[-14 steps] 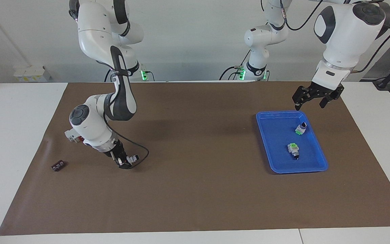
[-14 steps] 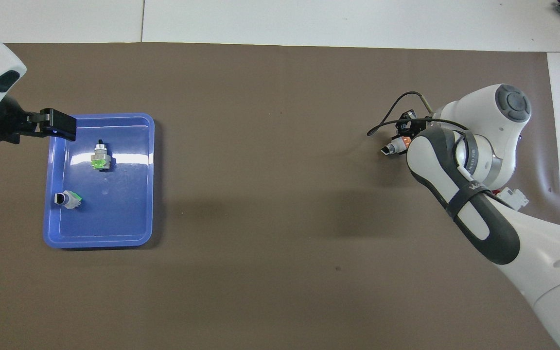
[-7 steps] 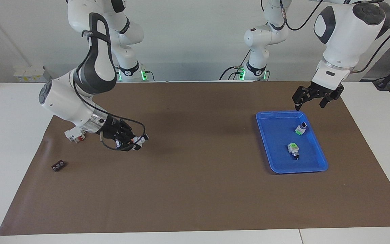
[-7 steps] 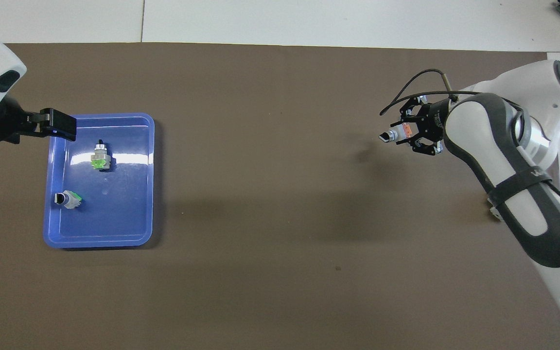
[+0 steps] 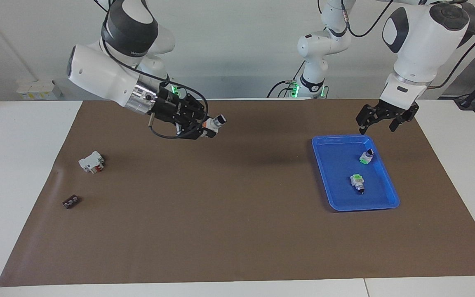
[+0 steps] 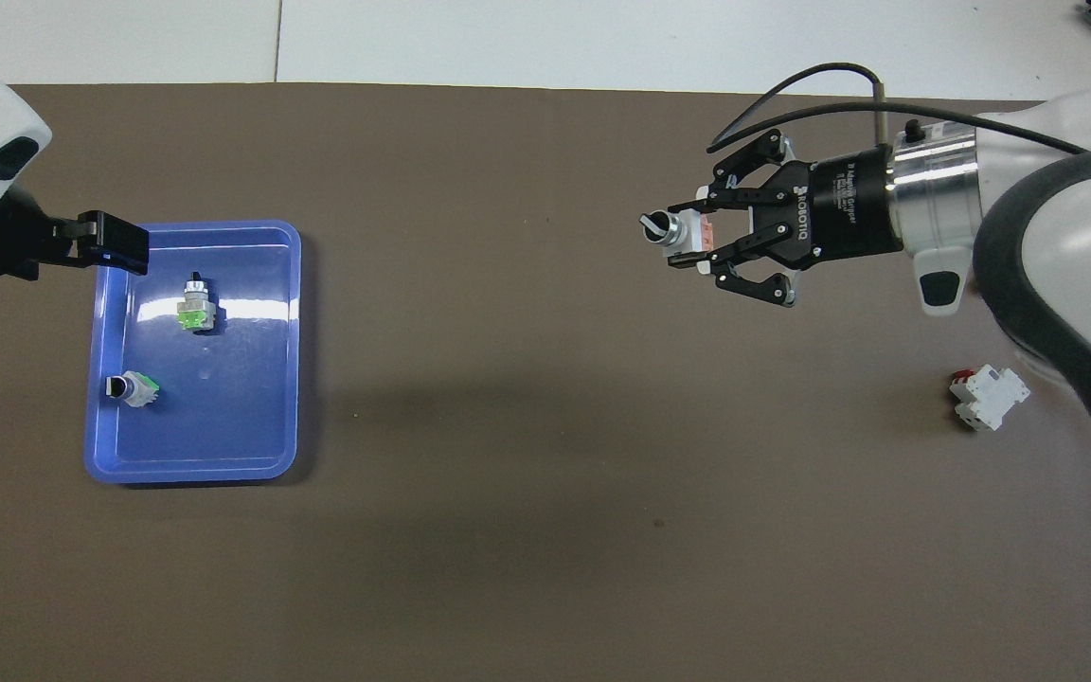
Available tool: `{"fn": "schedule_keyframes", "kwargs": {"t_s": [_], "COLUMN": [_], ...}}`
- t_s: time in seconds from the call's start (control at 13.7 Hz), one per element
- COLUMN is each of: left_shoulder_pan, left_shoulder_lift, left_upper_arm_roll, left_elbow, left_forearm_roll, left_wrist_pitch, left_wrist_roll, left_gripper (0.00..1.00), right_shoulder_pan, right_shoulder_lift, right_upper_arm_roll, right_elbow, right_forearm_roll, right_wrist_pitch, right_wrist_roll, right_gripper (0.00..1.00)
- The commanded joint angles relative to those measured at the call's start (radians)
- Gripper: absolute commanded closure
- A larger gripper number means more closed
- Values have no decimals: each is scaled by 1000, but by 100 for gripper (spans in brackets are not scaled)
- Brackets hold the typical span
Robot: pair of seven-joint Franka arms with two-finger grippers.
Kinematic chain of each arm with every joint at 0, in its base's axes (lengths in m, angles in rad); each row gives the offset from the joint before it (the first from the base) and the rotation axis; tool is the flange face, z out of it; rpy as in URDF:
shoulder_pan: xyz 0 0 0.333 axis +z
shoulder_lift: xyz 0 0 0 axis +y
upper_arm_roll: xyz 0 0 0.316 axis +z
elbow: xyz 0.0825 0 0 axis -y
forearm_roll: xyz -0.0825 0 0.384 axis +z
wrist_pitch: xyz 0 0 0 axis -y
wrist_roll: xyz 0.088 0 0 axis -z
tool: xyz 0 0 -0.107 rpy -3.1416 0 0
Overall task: Turn and place switch with both arms
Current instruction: 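Lift the switch with the right gripper and carry it toward the tray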
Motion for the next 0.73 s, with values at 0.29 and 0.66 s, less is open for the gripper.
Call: {"fn": "schedule_keyframes", "kwargs": {"t_s": [0.29,0.66], "left_shoulder_pan": [11,11], "left_shoulder_lift": [-31,-31], "left_upper_arm_roll": [0,0], "left_elbow": [-34,-34], "left_forearm_roll": [-15,-17], "left_wrist_pitch": [8,8], "left_wrist_roll": [10,10], "left_gripper": [0,0], "right_shoulder_pan": [138,204], "right_shoulder_lift": [7,23], "right_upper_arm_roll": [62,64], "right_elbow": [-8,-17], "right_forearm_roll": [57,-19], "right_wrist_pitch": [356,415], "right_wrist_roll": [-14,-30], "right_gripper": [100,100]}}
